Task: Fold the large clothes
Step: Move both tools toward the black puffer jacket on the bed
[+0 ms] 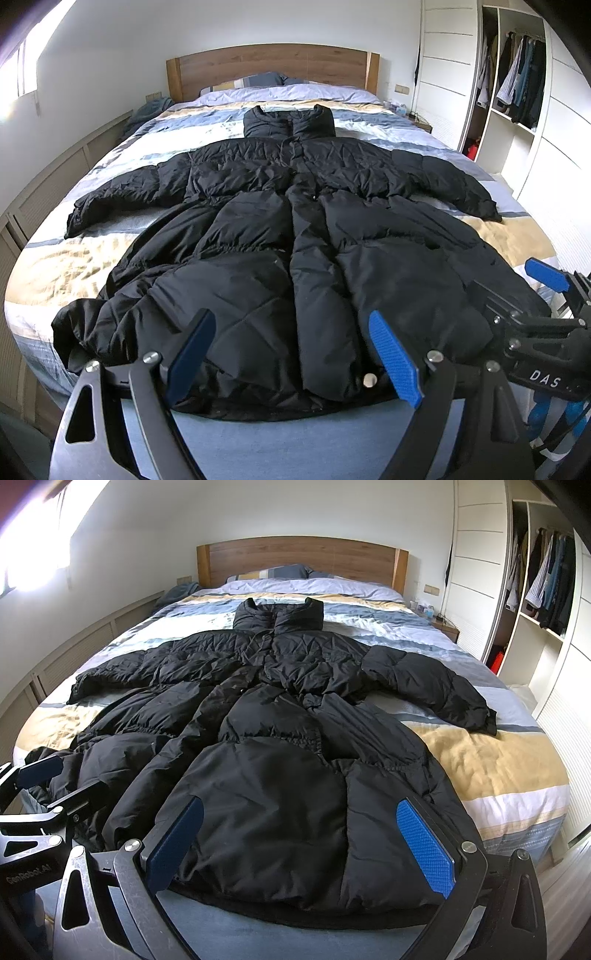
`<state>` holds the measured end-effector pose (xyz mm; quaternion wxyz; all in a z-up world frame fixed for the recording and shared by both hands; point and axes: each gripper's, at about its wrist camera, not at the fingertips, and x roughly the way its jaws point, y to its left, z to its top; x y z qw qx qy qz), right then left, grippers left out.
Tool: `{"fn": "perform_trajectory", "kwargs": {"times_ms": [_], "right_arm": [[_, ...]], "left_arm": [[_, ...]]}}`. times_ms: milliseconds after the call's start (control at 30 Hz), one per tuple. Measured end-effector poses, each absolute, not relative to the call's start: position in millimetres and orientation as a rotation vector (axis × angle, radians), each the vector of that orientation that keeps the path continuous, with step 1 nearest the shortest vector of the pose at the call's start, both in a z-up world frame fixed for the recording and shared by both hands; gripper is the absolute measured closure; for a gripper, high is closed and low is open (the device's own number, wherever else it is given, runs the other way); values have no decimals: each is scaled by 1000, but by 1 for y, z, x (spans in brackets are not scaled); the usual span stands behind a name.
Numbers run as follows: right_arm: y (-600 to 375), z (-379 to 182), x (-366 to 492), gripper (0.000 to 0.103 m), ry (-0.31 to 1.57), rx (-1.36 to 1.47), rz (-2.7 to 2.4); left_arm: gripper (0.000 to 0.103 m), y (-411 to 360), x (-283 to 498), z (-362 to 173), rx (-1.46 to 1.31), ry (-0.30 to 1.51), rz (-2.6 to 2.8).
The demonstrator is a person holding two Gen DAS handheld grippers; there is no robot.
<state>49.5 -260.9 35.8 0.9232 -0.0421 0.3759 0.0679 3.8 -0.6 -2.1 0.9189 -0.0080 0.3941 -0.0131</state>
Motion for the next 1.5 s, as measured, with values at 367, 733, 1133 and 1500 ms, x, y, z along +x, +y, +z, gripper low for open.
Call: {"fn": "perform_trajectory", "kwargs": {"times_ms": [367,733,1133,1500], "right_arm": [[-270,35,51,0,775,-82,132],[-273,35,58,0,779,-76,118],[-272,43,63,0,762,-71,120],[-272,49,68,0,751,-63,119]], "left_arm": [[18,-4,2,-5,-49,803,-51],[18,-2,-1,-4,-38,817,-61],[18,3,10,8,-17,775,-75],[18,0,14,5,-2,827,-106]]}}
